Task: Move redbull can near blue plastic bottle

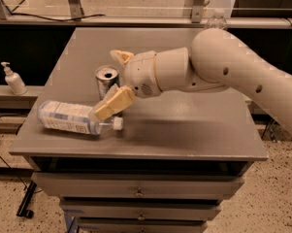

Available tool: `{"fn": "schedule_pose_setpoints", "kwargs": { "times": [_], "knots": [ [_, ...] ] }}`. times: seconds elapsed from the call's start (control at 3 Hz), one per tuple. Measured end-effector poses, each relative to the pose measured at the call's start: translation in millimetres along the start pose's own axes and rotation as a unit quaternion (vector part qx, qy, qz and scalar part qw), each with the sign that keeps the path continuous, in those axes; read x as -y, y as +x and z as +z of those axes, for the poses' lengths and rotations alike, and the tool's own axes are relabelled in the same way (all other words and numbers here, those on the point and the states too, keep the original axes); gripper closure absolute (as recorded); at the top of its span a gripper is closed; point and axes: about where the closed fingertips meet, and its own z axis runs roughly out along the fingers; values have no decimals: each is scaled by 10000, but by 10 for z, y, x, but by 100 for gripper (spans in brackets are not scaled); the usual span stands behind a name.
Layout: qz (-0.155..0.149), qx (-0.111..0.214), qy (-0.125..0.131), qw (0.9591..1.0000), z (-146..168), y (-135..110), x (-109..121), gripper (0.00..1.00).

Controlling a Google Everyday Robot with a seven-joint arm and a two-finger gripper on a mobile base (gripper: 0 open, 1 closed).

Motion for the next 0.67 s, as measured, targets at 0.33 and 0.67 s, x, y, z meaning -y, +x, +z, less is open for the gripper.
{"fn": "schedule_pose_setpoints", "kwargs": {
  "times": [0.33,0.67],
  "knots": [
    [26,-106,134,9999,-119,75,54,0],
    [219,-341,603,9974,-604,349,107,0]
  ]
}}
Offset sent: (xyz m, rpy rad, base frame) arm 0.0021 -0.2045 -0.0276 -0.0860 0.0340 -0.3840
